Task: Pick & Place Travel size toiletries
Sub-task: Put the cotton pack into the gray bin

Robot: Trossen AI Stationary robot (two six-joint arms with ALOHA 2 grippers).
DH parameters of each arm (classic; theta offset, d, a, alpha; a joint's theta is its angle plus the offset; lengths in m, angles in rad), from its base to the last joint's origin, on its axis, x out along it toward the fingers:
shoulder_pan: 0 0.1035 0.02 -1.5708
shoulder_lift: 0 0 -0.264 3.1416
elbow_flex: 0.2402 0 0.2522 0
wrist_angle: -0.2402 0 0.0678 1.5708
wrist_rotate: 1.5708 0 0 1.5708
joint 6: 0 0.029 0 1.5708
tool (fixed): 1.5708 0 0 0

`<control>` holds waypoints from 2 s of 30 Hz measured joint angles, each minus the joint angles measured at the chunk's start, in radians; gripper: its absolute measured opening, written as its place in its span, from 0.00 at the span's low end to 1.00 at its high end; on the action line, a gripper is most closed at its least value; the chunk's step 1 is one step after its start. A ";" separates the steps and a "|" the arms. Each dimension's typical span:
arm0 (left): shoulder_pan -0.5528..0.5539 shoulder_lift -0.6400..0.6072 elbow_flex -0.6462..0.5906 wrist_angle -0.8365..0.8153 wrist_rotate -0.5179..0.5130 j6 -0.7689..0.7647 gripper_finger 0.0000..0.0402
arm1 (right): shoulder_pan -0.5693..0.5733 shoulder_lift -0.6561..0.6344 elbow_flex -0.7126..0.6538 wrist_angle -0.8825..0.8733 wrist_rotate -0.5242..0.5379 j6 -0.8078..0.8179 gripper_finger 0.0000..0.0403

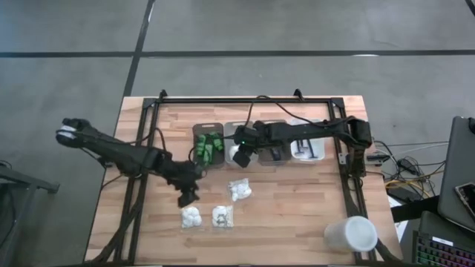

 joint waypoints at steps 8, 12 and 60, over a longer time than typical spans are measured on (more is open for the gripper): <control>-0.127 0.000 0.000 -0.024 0.080 -0.030 0.54 | 0.044 -0.051 0.033 -0.009 0.038 -0.065 0.61; -0.169 0.003 0.000 -0.061 0.071 0.059 0.54 | 0.074 -0.083 0.037 -0.010 0.044 -0.076 0.73; -0.198 0.222 -0.307 0.550 0.039 -0.337 0.52 | 0.351 -0.122 0.034 -0.151 0.225 0.336 0.83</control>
